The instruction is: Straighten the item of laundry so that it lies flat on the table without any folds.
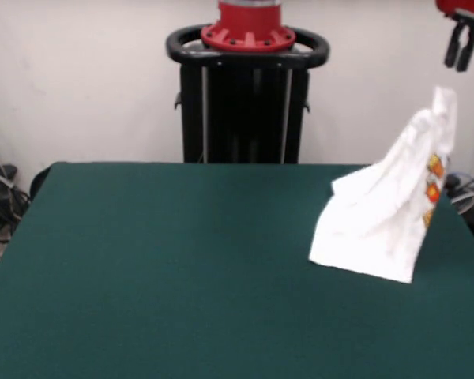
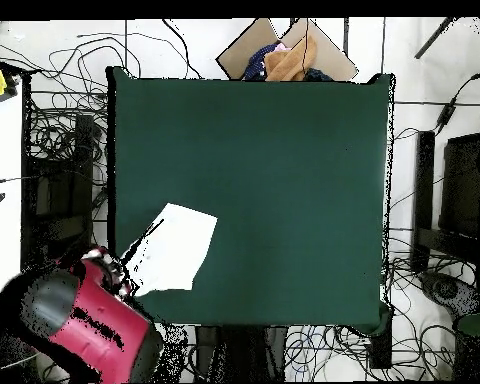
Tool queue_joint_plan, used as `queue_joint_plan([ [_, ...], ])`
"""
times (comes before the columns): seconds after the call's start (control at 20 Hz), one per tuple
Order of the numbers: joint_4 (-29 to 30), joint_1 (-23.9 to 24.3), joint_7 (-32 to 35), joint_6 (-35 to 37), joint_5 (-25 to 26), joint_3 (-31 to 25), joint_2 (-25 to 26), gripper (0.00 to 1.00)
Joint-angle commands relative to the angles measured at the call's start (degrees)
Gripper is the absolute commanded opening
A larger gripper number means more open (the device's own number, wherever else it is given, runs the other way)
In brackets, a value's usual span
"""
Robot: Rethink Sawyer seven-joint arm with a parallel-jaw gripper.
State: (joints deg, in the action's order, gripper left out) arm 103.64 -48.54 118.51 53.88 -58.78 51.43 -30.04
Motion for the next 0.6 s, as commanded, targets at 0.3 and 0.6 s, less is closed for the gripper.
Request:
queue_joint_plan([
  [0.3, -11.6, -1.2, 25.9, 14.1, 7.6, -0.5, -10.0, 0.0],
  [0.6, -2.0, 0.6, 10.2, 11.8, 19.1, 3.0, -17.9, 0.0],
])
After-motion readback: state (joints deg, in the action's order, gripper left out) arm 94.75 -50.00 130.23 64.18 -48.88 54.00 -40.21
